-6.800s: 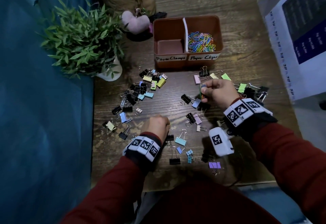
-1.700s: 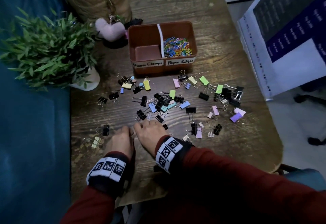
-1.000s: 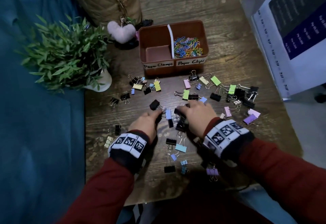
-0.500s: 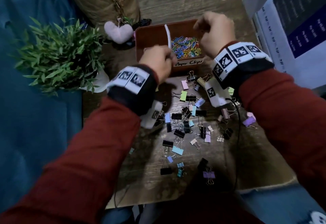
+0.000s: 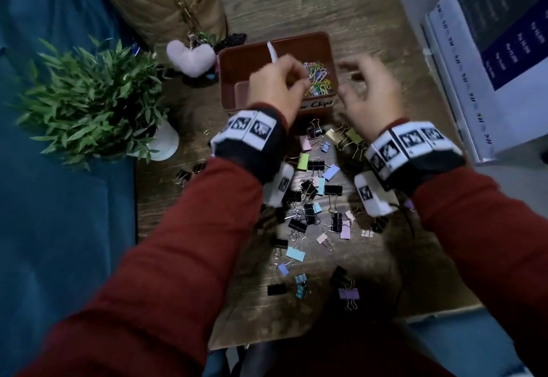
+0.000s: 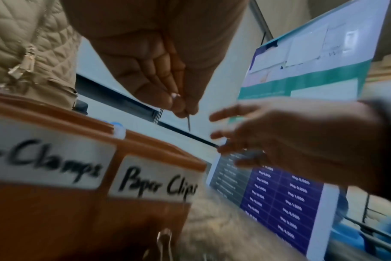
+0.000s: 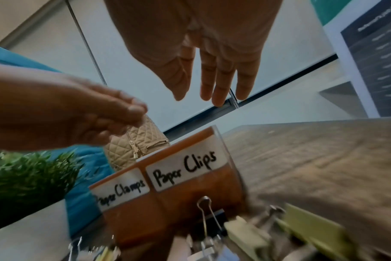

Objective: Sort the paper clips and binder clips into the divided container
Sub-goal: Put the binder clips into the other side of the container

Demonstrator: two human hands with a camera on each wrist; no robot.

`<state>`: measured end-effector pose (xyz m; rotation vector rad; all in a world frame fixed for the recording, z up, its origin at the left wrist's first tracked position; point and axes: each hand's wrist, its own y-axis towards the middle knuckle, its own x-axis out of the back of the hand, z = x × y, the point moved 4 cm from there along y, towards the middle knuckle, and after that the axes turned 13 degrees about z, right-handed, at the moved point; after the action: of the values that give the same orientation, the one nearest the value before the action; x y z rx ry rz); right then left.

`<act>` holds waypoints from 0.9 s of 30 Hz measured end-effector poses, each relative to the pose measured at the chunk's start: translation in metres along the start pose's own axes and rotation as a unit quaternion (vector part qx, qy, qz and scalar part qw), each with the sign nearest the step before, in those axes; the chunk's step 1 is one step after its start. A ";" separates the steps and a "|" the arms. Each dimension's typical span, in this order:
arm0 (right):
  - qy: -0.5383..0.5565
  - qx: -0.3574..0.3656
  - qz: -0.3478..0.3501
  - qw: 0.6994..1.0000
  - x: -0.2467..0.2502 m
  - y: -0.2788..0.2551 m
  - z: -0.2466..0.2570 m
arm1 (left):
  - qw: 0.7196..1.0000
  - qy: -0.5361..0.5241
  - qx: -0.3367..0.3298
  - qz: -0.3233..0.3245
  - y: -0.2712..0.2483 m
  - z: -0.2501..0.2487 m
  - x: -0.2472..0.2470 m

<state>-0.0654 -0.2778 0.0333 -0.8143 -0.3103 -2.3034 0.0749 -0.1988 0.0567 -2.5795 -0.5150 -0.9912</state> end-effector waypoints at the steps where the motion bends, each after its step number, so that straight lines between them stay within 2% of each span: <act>1: -0.004 -0.018 0.012 1.000 0.002 -0.012 -0.005 | 1.000 0.006 0.001 -0.005 0.011 -0.004 0.003; 4: -0.004 -0.016 0.047 0.999 0.003 -0.046 -0.012 | 0.998 0.058 0.022 0.004 0.015 -0.002 0.009; 6: 0.021 -0.019 0.069 0.997 0.001 -0.065 -0.018 | 0.995 0.087 0.041 0.021 -0.013 0.014 0.012; 8: 0.045 -0.050 0.104 0.992 -0.007 -0.085 -0.031 | 0.984 0.104 0.110 0.093 -0.060 0.045 0.002; 10: 0.054 -0.072 0.154 0.984 -0.019 -0.104 -0.042 | 0.954 0.105 0.203 0.195 -0.113 0.080 -0.018; 12: 0.044 -0.080 0.188 0.978 -0.030 -0.120 -0.048 | 0.932 0.111 0.254 0.232 -0.153 0.104 -0.034; 15: 0.055 -0.106 0.219 0.968 -0.039 -0.133 -0.051 | 0.950 0.121 0.233 0.167 -0.176 0.117 -0.040; 18: 0.010 -0.104 0.244 0.964 -0.041 -0.134 -0.049 | 0.964 0.110 0.209 0.122 -0.173 0.122 -0.041; 21: -0.050 -0.086 0.250 0.963 -0.039 -0.130 -0.047 | 0.966 0.123 0.192 0.121 -0.163 0.124 -0.044; 25: -0.092 -0.078 0.214 0.969 -0.029 -0.128 -0.050 | 0.957 0.170 0.179 0.148 -0.154 0.125 -0.048; 27: -0.114 -0.043 0.215 0.969 -0.029 -0.132 -0.044 | 0.954 0.191 0.167 0.160 -0.152 0.125 -0.049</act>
<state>-0.1565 -0.1821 -0.0198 -1.0758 -0.1175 -1.8321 0.0454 -0.0225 -0.0387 -2.0207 -0.1370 -1.1341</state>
